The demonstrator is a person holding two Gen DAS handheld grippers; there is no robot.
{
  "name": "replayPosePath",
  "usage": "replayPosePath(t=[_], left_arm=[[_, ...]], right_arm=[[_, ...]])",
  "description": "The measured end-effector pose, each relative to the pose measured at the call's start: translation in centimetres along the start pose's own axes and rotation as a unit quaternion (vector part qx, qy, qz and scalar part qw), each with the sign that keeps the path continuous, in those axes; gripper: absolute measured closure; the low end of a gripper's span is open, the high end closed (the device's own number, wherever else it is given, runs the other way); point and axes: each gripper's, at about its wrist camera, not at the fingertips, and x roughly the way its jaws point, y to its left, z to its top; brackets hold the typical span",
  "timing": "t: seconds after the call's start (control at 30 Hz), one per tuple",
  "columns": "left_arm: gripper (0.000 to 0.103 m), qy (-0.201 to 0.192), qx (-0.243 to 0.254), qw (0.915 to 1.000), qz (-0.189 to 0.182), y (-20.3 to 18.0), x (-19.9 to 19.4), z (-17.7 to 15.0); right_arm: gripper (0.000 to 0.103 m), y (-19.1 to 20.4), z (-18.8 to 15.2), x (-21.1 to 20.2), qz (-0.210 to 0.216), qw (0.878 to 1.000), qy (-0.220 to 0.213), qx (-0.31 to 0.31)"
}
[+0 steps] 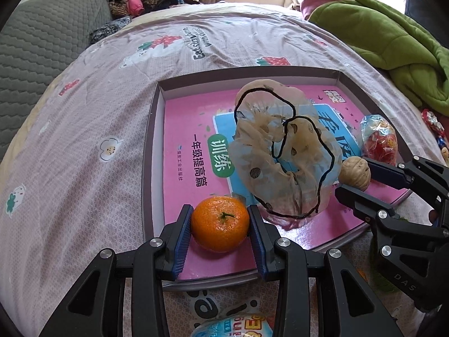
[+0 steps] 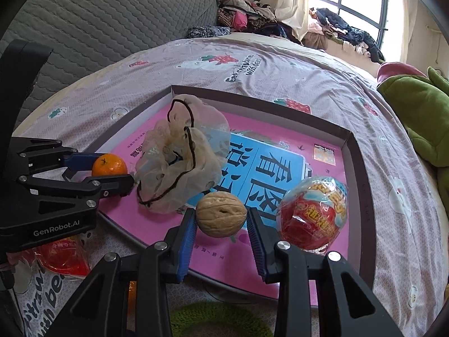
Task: Organize objects
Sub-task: 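Lower the mandarin onto the book and open the left tool while the right tool releases the walnut, then lift both tools away from the tray and back over the bed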
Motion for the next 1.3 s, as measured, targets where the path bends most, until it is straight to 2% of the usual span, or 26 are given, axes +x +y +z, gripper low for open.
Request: replayPosePath(t=[0.47,0.73,0.9,1.03,1.3], left_arm=[[0.062,-0.006,-0.009,0.9999,0.005,0.4,-0.5,0.2],[0.048,-0.012,-0.022,0.9997,-0.001,0.8,-1.1,0.4],[0.047,-0.014,-0.028,0.9995,-0.003,0.8,-1.4,0.1],[0.042,-0.022,-0.032,0.9992,0.002,0.7,-2.2,-0.1],[0.036,-0.039,-0.052,0.9979,-0.001,0.7,-4.4,-0.6]], right_arm=[[0.066,0.0,0.0,-0.1,-0.005,1.0,0.001,0.002],[0.06,0.0,0.1,-1.0,0.004,1.0,-0.006,0.006],[0.06,-0.2,0.1,-2.1,0.011,1.0,-0.015,0.011],[0.054,-0.1,0.2,-3.1,0.02,0.999,-0.025,0.014],[0.053,0.1,-0.1,-4.4,0.025,0.999,-0.031,0.021]])
